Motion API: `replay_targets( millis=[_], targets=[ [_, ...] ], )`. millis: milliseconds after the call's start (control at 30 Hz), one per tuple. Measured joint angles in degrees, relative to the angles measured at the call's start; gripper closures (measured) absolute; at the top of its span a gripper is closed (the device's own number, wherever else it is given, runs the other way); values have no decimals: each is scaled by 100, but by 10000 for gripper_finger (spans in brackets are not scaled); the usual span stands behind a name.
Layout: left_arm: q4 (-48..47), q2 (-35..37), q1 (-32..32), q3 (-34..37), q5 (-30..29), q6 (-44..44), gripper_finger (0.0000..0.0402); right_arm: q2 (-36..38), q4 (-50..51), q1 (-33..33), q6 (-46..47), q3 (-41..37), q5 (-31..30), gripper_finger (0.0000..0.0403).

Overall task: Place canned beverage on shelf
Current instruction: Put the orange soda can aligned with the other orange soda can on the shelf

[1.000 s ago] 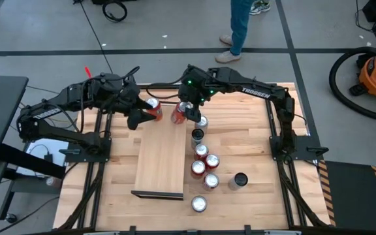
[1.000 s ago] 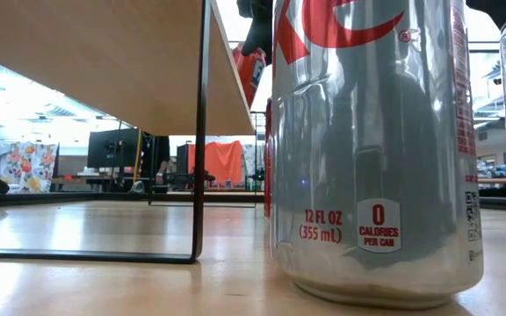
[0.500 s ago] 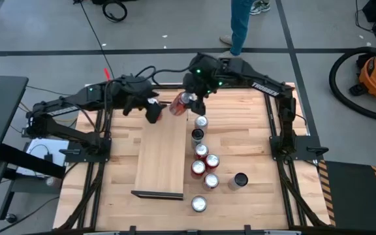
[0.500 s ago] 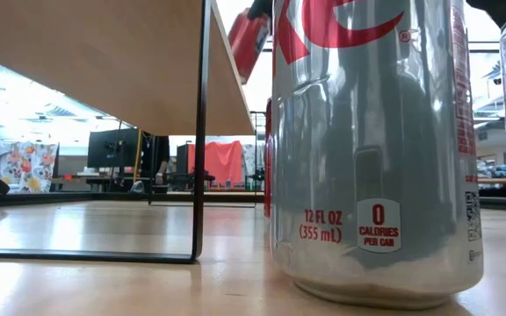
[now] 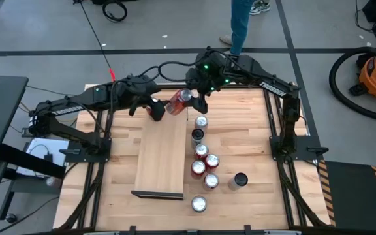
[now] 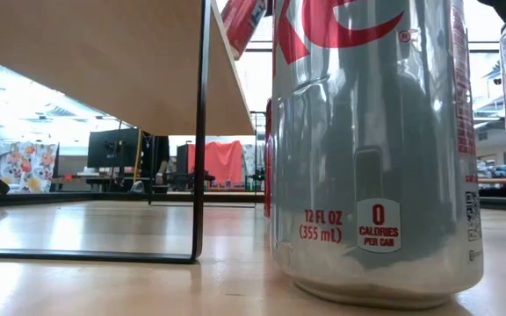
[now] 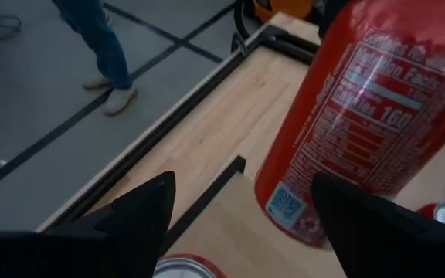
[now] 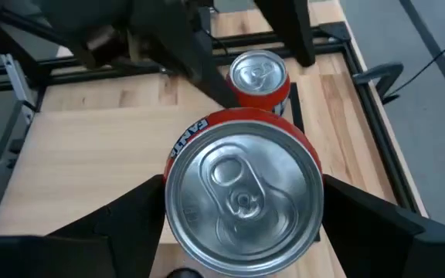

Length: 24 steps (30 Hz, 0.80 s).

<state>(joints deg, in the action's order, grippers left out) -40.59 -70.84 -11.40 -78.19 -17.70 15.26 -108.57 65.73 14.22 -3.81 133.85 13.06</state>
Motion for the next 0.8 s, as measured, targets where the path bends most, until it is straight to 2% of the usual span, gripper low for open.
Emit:
replay_targets(
  millis=[100, 300, 567, 800],
  targets=[
    [16, -77, 35, 9, 71, 20, 84, 1, -381, -38, 23, -1, -31, 87],
    [-45, -60, 64, 9, 94, 16, 84, 7, -527, -41, 24, -108, -31, 87],
    [-317, 624, 31, 2, -55, 126, 84, 4, -1038, -39, -235, -703, -64, 87],
    [-78, 1229, 39, 0, 622, 430, 84, -1, -1959, -13, -416, -1641, 132, 87]
  ],
)
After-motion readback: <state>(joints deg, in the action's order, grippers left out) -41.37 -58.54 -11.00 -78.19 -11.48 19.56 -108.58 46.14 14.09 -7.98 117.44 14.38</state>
